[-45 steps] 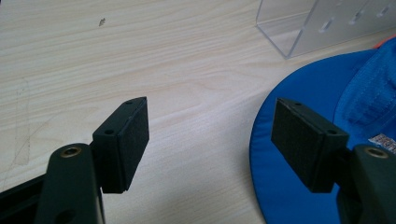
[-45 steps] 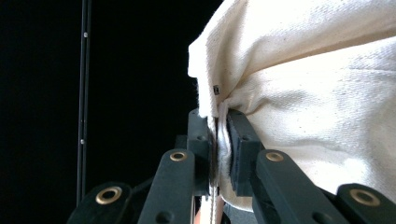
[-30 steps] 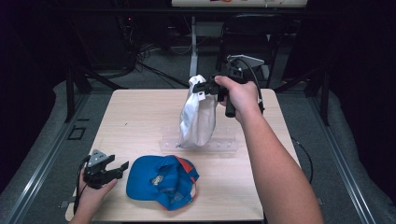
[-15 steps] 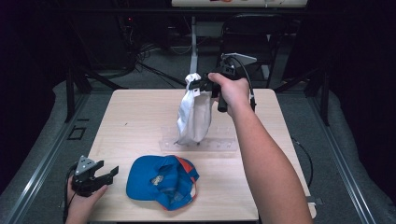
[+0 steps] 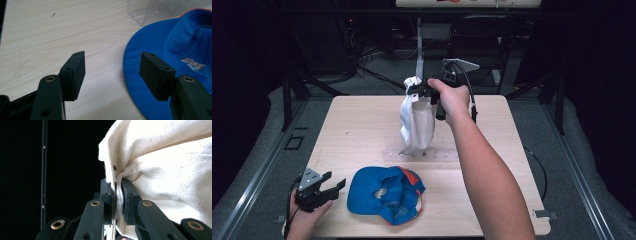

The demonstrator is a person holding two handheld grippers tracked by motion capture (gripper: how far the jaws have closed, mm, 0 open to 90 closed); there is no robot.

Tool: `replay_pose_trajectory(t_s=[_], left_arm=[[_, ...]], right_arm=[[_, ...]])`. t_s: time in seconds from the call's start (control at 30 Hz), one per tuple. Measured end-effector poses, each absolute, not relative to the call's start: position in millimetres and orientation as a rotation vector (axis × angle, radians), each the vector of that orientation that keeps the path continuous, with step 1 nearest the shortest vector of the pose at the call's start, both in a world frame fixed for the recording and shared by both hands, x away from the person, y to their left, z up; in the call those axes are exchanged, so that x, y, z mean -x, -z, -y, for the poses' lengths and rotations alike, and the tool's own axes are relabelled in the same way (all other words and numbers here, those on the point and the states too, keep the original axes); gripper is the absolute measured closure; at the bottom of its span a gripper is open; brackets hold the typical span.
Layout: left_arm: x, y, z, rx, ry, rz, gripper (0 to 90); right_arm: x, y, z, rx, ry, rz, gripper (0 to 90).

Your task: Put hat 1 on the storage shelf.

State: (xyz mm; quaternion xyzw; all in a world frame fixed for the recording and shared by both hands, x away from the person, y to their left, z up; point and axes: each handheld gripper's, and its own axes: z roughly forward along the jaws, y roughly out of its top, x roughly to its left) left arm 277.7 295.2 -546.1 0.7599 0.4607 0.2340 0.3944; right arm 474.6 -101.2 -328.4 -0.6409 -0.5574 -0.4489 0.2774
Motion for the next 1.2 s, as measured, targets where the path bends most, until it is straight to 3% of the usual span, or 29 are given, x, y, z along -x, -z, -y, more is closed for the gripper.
replay_pose_trajectory(t_s=[0.27,0.57,0.93,1.1,1.2], left_arm=[[-278,532,-268,-1.982,-0.557,-1.056,40.5],[-302,508,-191,-2.035,-0.566,-0.872,40.7],[-320,495,-136,-2.056,-0.541,-0.806,42.1],[-329,494,-113,-2.092,-0.599,-0.784,42.1],[-331,494,-109,-2.098,-0.612,-0.792,47.1]], right_arm=[[-473,339,98,1.696,1.196,1.501,81.1],[-469,340,104,1.687,1.203,1.51,81.0],[-466,339,106,1.68,1.199,1.517,81.0],[-465,340,106,1.675,1.209,1.505,80.8],[-464,342,107,1.671,1.205,1.503,80.7]])
